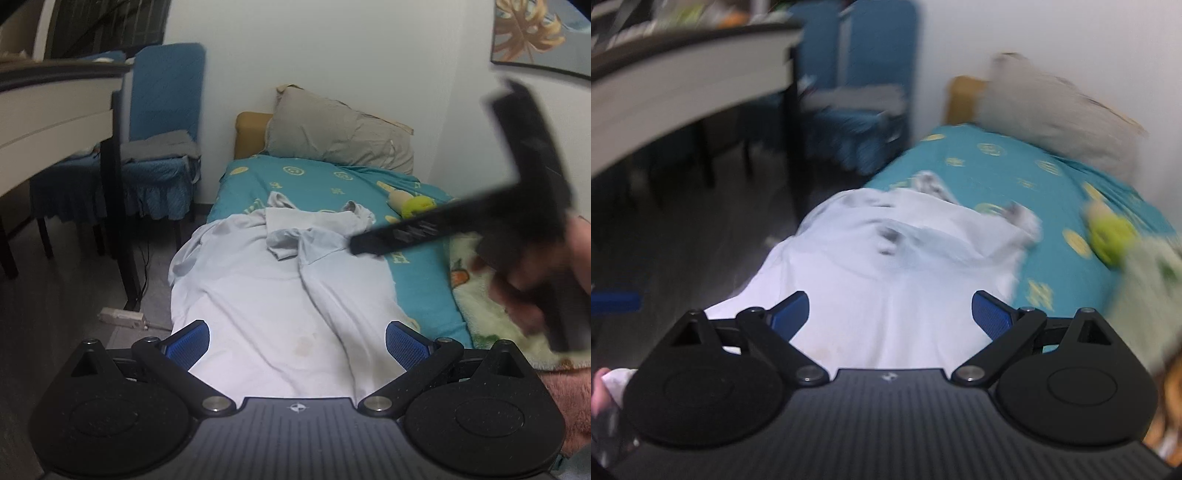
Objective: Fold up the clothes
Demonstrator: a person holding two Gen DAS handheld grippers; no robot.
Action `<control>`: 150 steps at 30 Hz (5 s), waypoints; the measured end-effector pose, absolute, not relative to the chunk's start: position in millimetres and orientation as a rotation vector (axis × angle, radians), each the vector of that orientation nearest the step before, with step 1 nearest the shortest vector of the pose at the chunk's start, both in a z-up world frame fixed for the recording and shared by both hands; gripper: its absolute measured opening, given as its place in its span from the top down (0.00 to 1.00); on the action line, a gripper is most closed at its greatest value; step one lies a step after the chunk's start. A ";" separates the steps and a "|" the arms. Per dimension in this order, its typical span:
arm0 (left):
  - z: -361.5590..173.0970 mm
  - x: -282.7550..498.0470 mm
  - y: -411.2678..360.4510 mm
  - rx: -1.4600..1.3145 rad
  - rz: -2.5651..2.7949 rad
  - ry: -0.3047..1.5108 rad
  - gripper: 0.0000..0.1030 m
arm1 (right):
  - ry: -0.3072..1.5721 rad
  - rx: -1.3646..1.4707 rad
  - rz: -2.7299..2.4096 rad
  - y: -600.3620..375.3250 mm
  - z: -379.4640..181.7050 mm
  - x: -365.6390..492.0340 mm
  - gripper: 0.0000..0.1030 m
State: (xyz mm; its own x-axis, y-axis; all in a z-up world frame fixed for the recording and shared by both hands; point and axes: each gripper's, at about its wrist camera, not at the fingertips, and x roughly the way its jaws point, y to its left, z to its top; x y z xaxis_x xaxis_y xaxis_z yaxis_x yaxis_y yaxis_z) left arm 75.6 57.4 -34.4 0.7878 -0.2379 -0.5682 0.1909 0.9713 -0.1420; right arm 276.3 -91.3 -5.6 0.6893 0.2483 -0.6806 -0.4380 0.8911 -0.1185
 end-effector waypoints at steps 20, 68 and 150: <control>-100.5 134.6 137.7 -0.325 -0.135 0.787 0.01 | 0.949 -0.813 0.534 206.5 -203.8 473.2 0.32; -82.8 141.5 104.8 -0.390 -0.097 0.539 0.01 | 0.692 -0.399 0.588 77.6 -130.2 475.2 0.20; -67.5 126.0 69.4 -0.250 -0.187 0.414 0.00 | 0.723 0.910 0.055 -210.1 -158.2 362.4 0.15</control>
State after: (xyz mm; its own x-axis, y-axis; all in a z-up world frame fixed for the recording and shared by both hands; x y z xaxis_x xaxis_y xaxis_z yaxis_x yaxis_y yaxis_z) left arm 126.0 69.4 -67.5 0.8989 -0.2293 -0.3733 0.1279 0.9523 -0.2769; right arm 362.4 -210.1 -158.2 0.7654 0.3371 -0.5482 0.2497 0.6295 0.7357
